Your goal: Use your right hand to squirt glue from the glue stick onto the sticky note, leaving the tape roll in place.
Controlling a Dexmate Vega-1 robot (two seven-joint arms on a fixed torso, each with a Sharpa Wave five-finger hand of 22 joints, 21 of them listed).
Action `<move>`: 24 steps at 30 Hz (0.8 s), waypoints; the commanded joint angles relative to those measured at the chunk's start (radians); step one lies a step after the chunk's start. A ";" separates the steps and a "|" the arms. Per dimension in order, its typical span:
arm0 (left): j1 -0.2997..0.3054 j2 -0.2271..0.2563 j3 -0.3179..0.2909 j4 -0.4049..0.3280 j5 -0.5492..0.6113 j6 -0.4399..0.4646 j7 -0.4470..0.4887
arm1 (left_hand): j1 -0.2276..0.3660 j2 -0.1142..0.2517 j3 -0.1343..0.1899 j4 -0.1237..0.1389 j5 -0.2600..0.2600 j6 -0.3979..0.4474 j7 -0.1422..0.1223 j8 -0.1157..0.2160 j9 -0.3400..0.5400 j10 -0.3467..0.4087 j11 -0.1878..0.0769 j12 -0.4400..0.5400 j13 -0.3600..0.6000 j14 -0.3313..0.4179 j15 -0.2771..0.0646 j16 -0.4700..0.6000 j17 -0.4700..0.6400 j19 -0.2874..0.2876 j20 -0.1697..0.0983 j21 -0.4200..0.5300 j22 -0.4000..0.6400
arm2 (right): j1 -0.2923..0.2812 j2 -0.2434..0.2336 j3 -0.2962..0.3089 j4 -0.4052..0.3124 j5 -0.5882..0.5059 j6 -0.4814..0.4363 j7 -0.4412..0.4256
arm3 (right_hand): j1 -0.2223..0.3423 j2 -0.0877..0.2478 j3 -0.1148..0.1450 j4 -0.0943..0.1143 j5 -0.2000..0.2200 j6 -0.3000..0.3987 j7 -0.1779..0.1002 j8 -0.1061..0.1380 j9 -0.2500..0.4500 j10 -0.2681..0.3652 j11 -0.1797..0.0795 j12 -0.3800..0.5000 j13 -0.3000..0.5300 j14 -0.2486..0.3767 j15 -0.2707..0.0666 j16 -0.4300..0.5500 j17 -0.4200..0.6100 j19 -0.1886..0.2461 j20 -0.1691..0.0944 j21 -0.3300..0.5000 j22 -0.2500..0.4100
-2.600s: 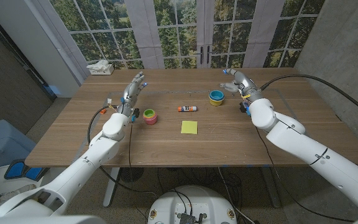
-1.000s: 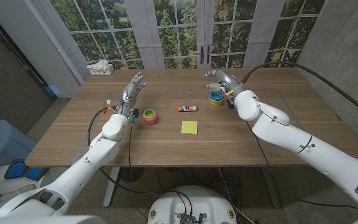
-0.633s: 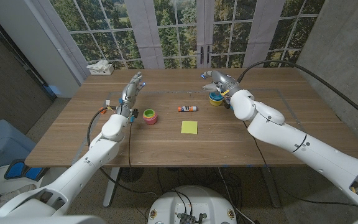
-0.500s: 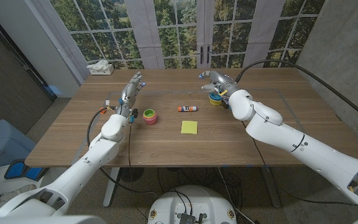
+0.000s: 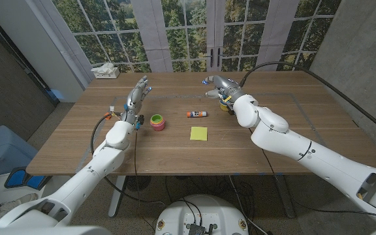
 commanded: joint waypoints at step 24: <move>0.009 0.003 -0.008 0.008 -0.012 -0.021 -0.016 | -0.021 0.023 -0.002 -0.004 -0.002 0.001 0.004 0.000 0.002 -0.005 -0.005 -0.001 0.005 -0.008 -0.046 0.003 0.003 0.008 -0.026 -0.003 0.002 | 0.029 0.105 -0.110 0.074 -0.187 -0.054 0.026 | 0.005 -0.011 -0.035 0.003 -0.005 0.046 -0.003 0.016 0.003 0.052 0.001 0.014 0.013 0.023 -0.010 0.000 0.002 0.010 -0.043 0.016 -0.032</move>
